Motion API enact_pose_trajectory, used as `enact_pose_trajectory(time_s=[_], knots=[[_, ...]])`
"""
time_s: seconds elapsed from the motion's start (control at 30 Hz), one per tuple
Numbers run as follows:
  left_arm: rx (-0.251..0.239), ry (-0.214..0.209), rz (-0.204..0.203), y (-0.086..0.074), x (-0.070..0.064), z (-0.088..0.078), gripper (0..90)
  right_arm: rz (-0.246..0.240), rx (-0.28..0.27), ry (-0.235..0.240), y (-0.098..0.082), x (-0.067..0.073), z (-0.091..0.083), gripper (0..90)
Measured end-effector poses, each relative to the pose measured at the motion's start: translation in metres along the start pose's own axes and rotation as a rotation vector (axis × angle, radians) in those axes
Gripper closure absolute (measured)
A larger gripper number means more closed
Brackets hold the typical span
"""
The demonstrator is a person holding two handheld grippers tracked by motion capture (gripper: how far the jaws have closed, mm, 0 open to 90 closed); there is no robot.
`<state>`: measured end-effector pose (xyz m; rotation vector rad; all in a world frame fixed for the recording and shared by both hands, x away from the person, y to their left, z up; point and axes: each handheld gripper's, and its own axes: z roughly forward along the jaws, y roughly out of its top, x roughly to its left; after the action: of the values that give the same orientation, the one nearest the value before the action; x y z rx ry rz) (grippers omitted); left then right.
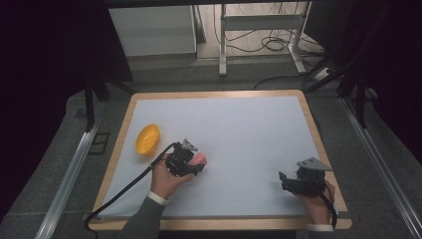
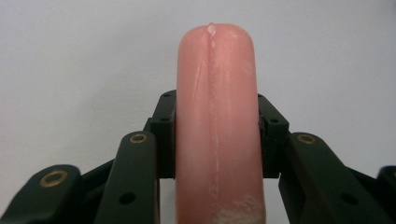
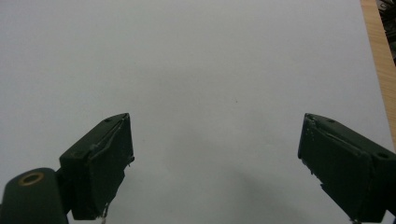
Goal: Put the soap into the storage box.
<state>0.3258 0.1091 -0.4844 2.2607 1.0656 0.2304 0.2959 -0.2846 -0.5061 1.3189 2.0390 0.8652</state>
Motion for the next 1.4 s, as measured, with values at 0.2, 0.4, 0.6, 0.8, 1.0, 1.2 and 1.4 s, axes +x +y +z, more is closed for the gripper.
enact_pose_trajectory(time_s=[0.2,0.4,0.6,0.8,1.0,1.2,1.4], knots=[[-0.014,0.009,-0.005,-0.002,0.004,-0.004,60.0,0.004,-0.002,-0.002,0.000,-0.001,-0.001,9.9],[-0.024,0.009,-0.007,-0.005,0.009,-0.009,60.0,0.000,0.002,-0.002,0.000,0.000,0.000,9.9],[-0.022,0.002,-0.016,-0.008,0.017,-0.015,60.0,0.001,0.002,-0.003,0.000,0.000,0.000,9.9],[-0.033,0.019,-0.024,-0.011,0.023,-0.019,60.0,0.002,0.002,-0.003,-0.001,0.000,0.000,9.9],[-0.029,0.029,-0.035,-0.014,0.027,-0.020,60.0,0.000,0.004,-0.003,-0.001,0.000,0.001,9.9],[-0.039,0.033,-0.046,-0.016,0.032,-0.023,60.0,0.003,0.002,-0.006,-0.001,-0.001,0.001,9.9],[-0.052,0.048,-0.054,-0.017,0.036,-0.031,59.9,0.008,0.000,-0.009,-0.001,-0.003,-0.001,9.9]])
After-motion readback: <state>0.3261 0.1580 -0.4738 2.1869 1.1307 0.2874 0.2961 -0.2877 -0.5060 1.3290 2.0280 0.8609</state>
